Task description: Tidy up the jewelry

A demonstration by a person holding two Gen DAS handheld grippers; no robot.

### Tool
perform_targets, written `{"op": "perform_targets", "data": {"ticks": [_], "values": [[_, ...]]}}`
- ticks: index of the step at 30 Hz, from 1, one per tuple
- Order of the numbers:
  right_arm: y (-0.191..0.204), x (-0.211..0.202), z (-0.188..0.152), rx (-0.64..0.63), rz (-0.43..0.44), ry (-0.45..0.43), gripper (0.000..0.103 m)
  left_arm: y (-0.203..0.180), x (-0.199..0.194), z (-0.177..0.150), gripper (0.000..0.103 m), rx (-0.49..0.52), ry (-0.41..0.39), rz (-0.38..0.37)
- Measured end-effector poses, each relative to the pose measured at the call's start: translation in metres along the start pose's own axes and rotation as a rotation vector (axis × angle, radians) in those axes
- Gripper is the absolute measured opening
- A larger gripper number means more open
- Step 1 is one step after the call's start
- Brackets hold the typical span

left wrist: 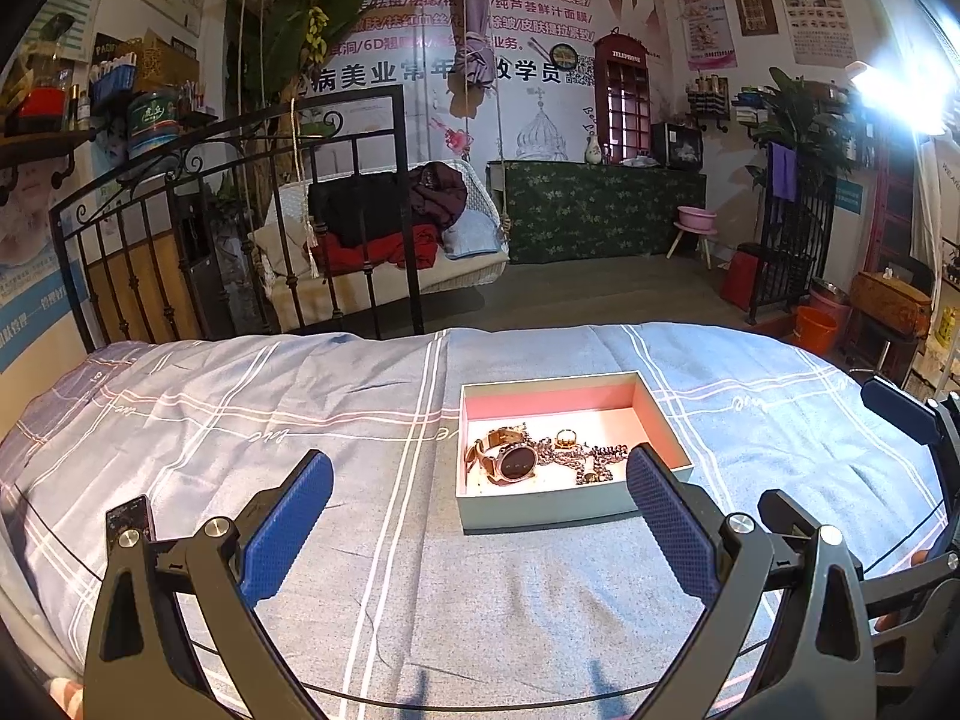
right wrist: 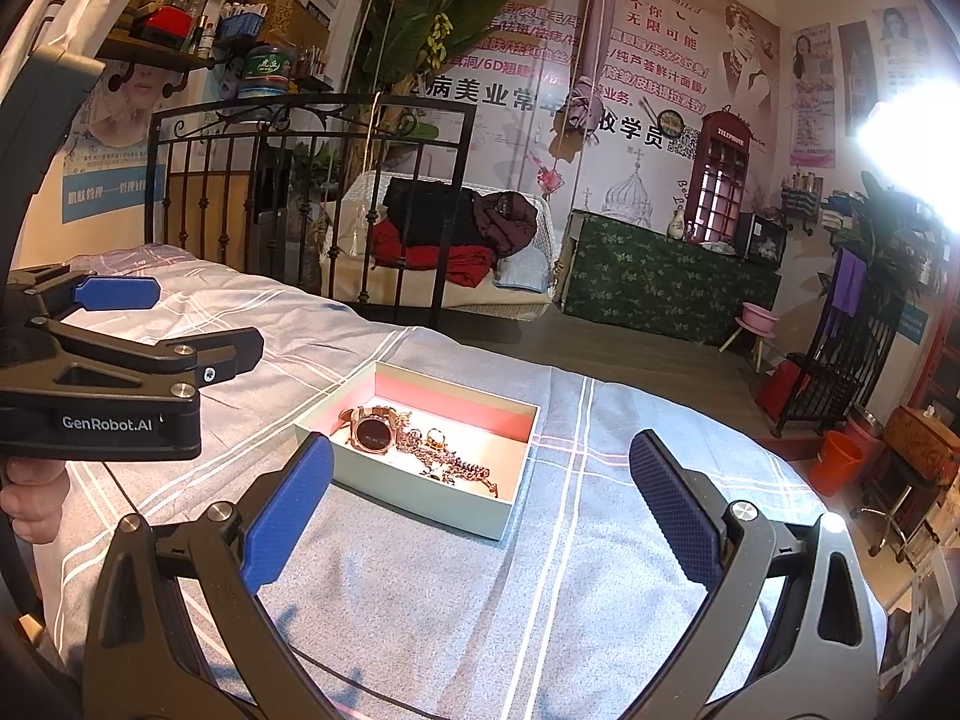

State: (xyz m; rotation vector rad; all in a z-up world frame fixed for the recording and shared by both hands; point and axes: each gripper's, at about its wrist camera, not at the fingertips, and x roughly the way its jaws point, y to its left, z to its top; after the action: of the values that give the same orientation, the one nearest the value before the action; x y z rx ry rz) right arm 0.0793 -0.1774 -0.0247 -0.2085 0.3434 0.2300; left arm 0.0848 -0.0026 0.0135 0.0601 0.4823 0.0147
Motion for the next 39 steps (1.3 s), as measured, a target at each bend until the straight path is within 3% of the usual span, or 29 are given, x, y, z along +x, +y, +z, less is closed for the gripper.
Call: {"op": "perform_targets", "data": {"ticks": [39], "values": [[-0.0007, 0.0003, -0.0032, -0.003, 0.003, 0.008, 0.097, 0.0040, 0.0079, 0.0021, 0.097, -0.011, 0.033, 0.010]]}}
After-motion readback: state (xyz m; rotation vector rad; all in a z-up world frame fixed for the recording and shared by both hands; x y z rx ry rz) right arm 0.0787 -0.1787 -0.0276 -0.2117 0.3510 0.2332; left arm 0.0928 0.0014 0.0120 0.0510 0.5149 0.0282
